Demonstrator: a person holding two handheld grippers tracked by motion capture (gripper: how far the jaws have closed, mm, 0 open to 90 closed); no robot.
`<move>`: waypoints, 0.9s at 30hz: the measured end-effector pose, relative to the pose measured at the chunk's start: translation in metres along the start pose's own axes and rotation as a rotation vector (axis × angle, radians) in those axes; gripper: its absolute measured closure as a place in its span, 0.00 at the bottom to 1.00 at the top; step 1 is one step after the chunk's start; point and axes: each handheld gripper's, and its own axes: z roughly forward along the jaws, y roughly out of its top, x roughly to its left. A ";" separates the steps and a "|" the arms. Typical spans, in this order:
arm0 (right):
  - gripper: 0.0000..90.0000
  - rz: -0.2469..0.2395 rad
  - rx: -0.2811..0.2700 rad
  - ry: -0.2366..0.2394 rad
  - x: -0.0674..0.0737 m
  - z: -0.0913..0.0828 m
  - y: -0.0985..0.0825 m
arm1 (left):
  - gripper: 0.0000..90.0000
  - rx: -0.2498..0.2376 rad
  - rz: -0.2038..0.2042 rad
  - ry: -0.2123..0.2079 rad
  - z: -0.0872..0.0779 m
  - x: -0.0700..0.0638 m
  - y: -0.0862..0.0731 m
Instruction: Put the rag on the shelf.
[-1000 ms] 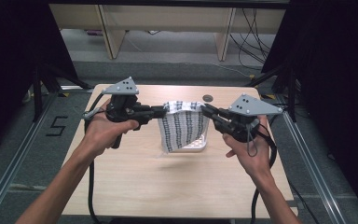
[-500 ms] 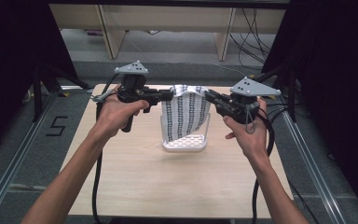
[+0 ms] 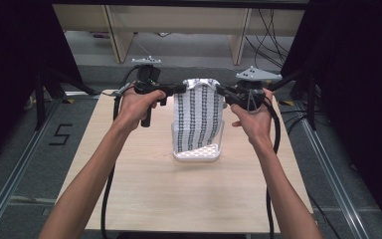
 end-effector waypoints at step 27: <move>0.93 0.096 0.138 -0.044 -0.022 0.049 -0.027 | 0.94 0.104 -0.098 0.015 0.034 0.032 -0.020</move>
